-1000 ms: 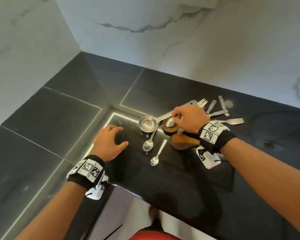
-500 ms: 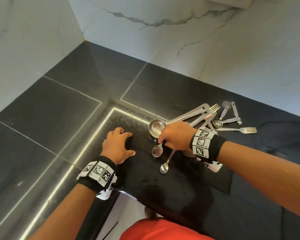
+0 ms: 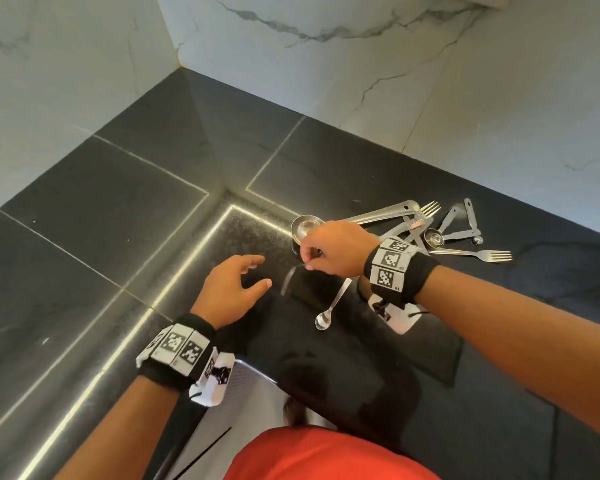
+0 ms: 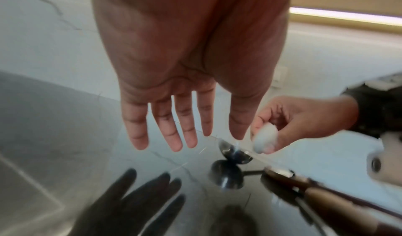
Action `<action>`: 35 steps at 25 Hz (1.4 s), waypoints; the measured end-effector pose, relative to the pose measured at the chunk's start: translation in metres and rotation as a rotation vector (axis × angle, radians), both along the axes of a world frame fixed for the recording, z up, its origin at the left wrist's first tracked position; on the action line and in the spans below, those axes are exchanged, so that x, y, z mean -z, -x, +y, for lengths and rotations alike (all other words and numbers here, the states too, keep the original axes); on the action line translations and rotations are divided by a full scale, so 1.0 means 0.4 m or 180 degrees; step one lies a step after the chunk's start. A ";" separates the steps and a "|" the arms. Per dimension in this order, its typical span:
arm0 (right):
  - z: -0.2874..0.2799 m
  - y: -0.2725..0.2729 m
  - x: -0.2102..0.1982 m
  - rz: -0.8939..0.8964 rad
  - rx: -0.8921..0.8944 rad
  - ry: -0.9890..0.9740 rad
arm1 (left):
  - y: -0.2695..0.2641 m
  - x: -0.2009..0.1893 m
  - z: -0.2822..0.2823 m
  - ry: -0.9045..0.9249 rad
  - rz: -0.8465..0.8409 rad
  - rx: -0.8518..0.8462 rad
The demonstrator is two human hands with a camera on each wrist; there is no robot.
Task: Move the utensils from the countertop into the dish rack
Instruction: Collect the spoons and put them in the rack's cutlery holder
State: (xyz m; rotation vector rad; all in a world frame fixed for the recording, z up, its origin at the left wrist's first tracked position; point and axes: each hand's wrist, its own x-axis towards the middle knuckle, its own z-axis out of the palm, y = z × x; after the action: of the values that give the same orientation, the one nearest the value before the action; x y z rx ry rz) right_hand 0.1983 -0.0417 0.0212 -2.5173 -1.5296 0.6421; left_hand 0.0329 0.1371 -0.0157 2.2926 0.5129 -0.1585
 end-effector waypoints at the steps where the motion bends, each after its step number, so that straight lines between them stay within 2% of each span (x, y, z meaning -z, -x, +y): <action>1: 0.002 0.017 -0.006 0.0133 0.0147 -0.0250 | 0.018 -0.015 -0.013 0.0349 -0.0155 -0.0118; 4: 0.007 0.080 -0.015 0.0527 0.0489 -0.0865 | 0.064 -0.056 -0.056 0.1092 -0.0548 -0.0440; 6: 0.008 0.122 -0.014 0.0935 0.0656 -0.1177 | 0.086 -0.073 -0.081 0.1603 -0.0794 -0.0929; 9: 0.005 0.185 -0.010 0.1660 0.0775 -0.1513 | 0.108 -0.088 -0.113 0.2316 -0.0807 -0.1563; 12: -0.017 0.201 -0.010 0.2104 0.0969 -0.1592 | 0.101 -0.087 -0.125 0.2135 -0.0787 -0.1591; 14: -0.069 0.172 -0.003 0.1809 0.0917 -0.1258 | 0.102 -0.090 -0.133 0.1993 -0.0975 -0.1629; 16: -0.133 0.133 0.013 0.1201 0.0713 -0.0592 | 0.104 -0.096 -0.132 0.2081 -0.1171 -0.1713; 19: -0.188 0.123 0.032 0.0320 -0.0030 0.0338 | 0.111 -0.100 -0.130 0.2077 -0.1268 -0.1723; 22: -0.172 0.136 0.035 -0.0112 -0.0464 0.0614 | 0.124 -0.096 -0.138 0.1974 -0.1229 -0.1713; 28: -0.124 0.108 0.041 -0.0129 -0.0806 0.0952 | 0.148 -0.099 -0.164 0.1825 -0.1117 -0.1724; 30: -0.122 0.113 0.044 -0.0046 -0.0821 0.0872 | 0.152 -0.097 -0.170 0.1840 -0.1100 -0.1725; 32: -0.124 0.120 0.040 0.0243 -0.0658 0.0560 | 0.157 -0.094 -0.174 0.1844 -0.1105 -0.1754; 35: -0.139 0.138 0.028 0.1114 0.0125 -0.0411 | 0.154 -0.088 -0.184 0.1900 -0.1080 -0.1768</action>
State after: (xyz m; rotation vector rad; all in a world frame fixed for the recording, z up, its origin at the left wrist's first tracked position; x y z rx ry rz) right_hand 0.1429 -0.0975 0.0100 -2.1919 -1.3468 0.8909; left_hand -0.0288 0.0636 0.0196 1.4920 0.7764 0.3091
